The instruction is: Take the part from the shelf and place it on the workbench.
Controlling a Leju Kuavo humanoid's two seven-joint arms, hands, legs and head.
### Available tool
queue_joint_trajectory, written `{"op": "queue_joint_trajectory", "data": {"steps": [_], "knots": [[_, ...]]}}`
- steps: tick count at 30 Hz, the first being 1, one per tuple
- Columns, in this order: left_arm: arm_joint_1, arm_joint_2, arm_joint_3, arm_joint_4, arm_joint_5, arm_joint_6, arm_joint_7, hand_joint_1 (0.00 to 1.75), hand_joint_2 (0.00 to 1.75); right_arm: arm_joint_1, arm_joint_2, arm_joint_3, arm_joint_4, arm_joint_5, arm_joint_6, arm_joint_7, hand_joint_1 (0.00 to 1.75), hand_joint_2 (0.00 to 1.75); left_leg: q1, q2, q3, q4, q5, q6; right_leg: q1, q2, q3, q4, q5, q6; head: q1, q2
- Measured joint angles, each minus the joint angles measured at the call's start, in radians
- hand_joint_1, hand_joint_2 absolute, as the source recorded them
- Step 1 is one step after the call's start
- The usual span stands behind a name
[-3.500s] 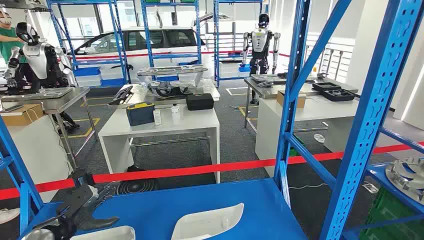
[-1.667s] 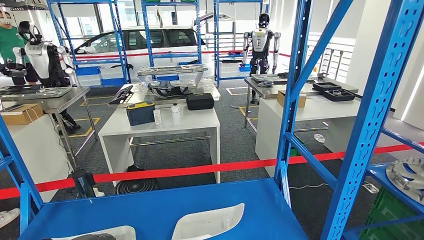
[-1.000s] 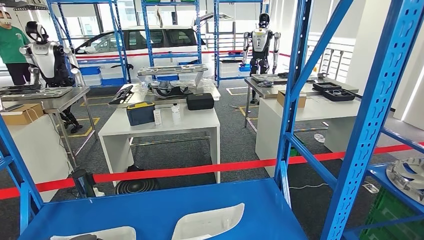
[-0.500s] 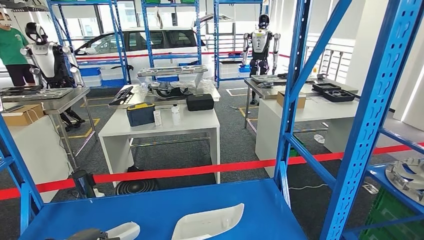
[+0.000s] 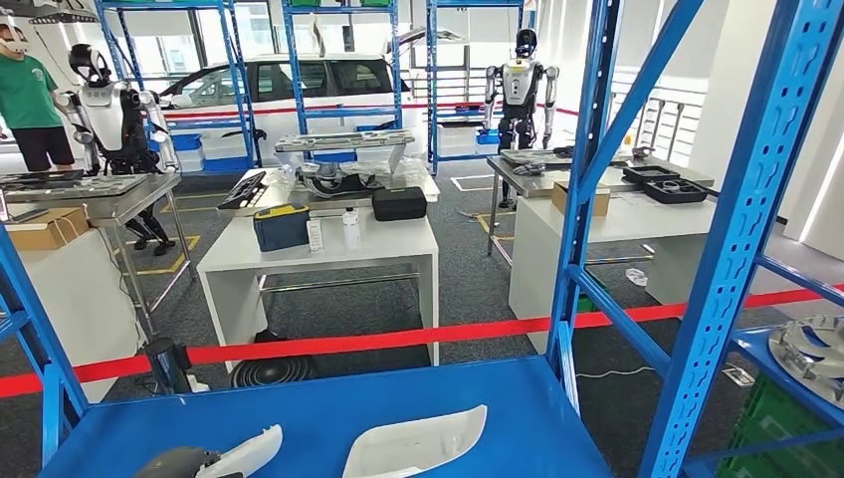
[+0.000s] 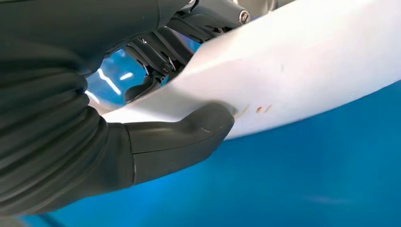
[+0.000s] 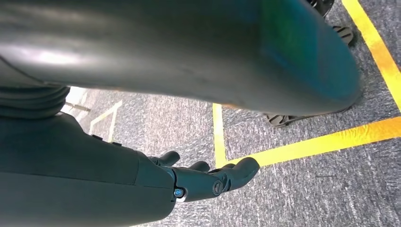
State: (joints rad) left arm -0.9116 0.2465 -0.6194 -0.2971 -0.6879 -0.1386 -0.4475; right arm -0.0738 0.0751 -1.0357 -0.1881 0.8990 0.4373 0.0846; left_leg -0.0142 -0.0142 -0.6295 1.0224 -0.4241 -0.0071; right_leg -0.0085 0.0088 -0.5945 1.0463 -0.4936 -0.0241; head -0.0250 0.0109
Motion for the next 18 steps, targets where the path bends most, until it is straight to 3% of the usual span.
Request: {"op": "queue_joint_trajectory", "data": {"steps": [3, 6, 11, 18], "knots": [[0.010, -0.016, 0.031, -0.013, 0.053, 0.106, -0.034, 1.75, 1.75, -0.001, 0.000, -0.006, 0.000, -0.004, 0.000, -0.001, 0.00, 0.00, 0.000, 0.000, 0.000, 0.001, 0.000, 0.000, 0.000, 0.000, 0.000, 0.000, 0.000, 0.000, 0.000, 0.000], [0.017, -0.034, 0.101, -0.053, 0.179, 0.180, -0.121, 1.75, 1.75, -0.001, 0.001, -0.015, 0.000, -0.011, 0.000, -0.001, 0.00, 0.00, 0.000, 0.000, -0.001, 0.001, 0.000, 0.000, 0.000, 0.000, -0.001, 0.000, 0.000, 0.000, 0.000, 0.000], [0.018, -0.053, 0.234, -0.181, 0.279, 0.154, -0.164, 1.75, 1.75, -0.001, 0.004, -0.026, 0.000, -0.019, 0.000, -0.001, 0.00, 0.00, 0.000, 0.000, -0.001, 0.001, -0.001, 0.001, 0.000, 0.000, -0.001, -0.001, 0.000, 0.000, 0.000, 0.000], [0.026, -0.061, 0.290, -0.256, 0.282, 0.150, -0.171, 1.75, 1.75, -0.001, 0.005, -0.039, 0.000, -0.020, 0.000, -0.001, 0.00, 0.00, 0.000, 0.000, -0.001, 0.001, -0.001, 0.001, 0.000, 0.000, -0.001, -0.001, 0.000, 0.000, 0.000, 0.000]]}}
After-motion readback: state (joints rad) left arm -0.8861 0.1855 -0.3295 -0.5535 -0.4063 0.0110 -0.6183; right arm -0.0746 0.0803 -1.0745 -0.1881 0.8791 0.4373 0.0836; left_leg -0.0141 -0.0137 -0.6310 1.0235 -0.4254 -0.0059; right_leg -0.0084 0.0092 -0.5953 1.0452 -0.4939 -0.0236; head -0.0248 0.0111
